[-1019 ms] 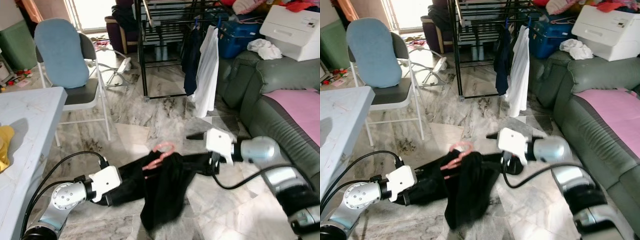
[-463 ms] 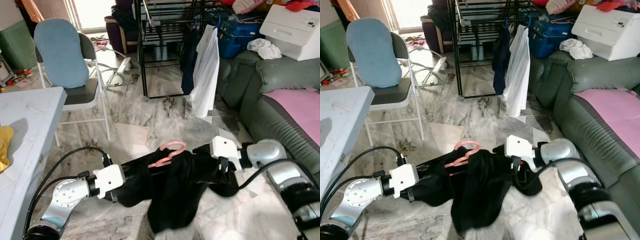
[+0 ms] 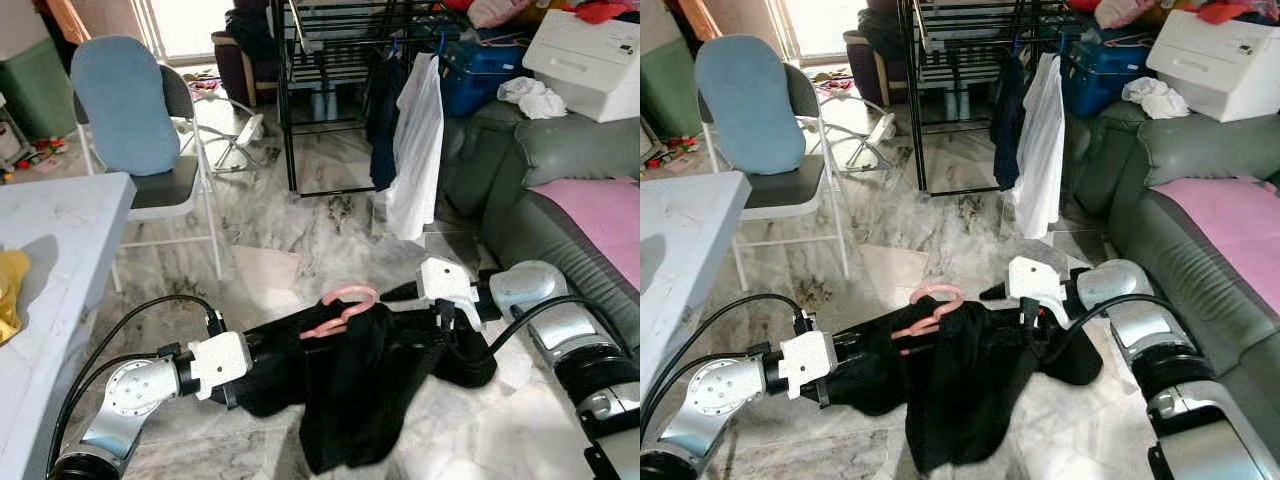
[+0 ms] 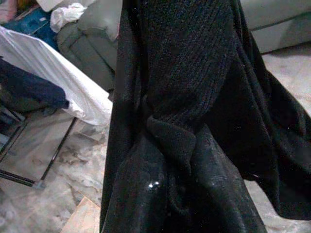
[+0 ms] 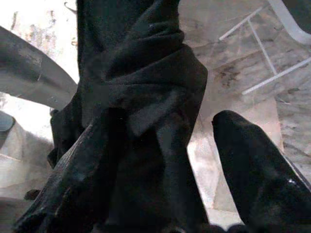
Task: Hang hanger
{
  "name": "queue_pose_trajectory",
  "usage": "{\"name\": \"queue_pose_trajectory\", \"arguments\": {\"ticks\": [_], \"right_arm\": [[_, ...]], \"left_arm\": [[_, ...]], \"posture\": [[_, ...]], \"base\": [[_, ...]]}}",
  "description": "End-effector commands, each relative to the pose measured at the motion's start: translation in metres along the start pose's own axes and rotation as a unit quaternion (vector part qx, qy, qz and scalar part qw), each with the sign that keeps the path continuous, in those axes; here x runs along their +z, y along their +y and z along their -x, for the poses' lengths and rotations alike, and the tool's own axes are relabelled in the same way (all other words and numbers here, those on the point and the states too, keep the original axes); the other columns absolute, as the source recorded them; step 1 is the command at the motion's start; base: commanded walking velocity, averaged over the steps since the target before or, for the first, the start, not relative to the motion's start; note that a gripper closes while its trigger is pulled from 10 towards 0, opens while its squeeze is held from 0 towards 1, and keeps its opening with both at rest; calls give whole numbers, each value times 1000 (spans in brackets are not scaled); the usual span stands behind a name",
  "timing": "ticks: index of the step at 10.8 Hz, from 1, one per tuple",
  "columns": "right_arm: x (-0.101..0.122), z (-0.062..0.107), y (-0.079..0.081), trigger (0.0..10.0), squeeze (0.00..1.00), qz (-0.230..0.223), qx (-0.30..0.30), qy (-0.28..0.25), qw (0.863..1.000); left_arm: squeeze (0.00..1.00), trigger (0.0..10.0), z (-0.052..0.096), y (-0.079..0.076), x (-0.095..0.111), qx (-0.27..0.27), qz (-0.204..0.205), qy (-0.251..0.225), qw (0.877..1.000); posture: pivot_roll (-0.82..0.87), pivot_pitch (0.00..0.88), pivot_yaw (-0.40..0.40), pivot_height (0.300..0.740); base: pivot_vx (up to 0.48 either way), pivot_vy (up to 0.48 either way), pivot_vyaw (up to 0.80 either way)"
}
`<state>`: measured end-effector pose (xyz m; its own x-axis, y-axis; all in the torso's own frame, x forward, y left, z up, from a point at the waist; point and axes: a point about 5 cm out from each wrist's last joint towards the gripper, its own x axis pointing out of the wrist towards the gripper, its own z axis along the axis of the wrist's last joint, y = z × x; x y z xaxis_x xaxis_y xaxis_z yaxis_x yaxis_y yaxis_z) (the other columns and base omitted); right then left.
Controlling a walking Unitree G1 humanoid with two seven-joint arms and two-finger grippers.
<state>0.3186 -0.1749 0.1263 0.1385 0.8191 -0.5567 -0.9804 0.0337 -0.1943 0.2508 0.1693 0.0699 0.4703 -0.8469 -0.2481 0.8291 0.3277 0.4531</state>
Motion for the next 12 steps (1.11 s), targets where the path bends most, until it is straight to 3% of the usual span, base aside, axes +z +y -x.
{"name": "queue_pose_trajectory", "arguments": {"ticks": [1,4,12], "right_arm": [[3,-3,0,0,0,9,20,4,1000],[-1,-7,2,0,0,-2,41,9,999],[-5,-12,3,0,0,-19,23,-3,1000]], "left_arm": [[0,0,0,5,7,7,-12,-16,1000],[0,0,-3,5,10,8,-13,-23,1000],[0,0,-9,3,6,27,-2,-20,999]], "posture": [[-52,0,17,740],[-53,0,15,740],[-51,0,7,740]], "base": [[0,0,0],[0,0,0],[0,0,0]]}}
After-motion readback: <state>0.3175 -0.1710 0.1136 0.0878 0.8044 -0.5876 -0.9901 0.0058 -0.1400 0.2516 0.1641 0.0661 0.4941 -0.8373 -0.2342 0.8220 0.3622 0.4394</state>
